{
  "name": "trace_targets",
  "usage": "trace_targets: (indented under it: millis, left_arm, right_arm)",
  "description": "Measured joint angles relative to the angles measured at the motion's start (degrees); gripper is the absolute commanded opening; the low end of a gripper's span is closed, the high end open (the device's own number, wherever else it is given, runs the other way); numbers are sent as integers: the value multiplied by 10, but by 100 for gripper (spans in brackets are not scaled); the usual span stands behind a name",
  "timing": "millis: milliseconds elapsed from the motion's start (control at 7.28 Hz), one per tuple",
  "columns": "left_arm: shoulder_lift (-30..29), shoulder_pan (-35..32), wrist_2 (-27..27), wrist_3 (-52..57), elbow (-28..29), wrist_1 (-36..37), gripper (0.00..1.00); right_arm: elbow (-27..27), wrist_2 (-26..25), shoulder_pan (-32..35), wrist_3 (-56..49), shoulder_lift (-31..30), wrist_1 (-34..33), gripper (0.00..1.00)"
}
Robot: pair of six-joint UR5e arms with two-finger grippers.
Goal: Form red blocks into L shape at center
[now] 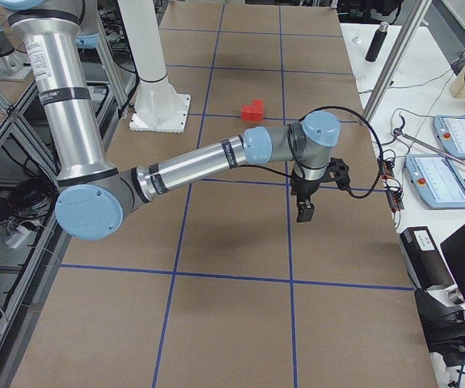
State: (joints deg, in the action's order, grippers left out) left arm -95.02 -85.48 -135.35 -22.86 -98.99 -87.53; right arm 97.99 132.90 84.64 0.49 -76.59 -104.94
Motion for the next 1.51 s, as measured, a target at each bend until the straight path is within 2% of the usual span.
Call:
trace_targets:
  millis: [412, 825, 1512]
  left_arm:
    - [-12, -26, -9, 86, 45, -1, 100]
    - [-6, -28, -10, 95, 47, 1, 100]
    - [2, -29, -27, 93, 41, 3, 100]
  right_arm:
    - [-8, 4, 5, -12, 3, -1, 100]
    - [-9, 5, 5, -9, -8, 2, 100]
    - [-9, 3, 5, -8, -61, 36, 100]
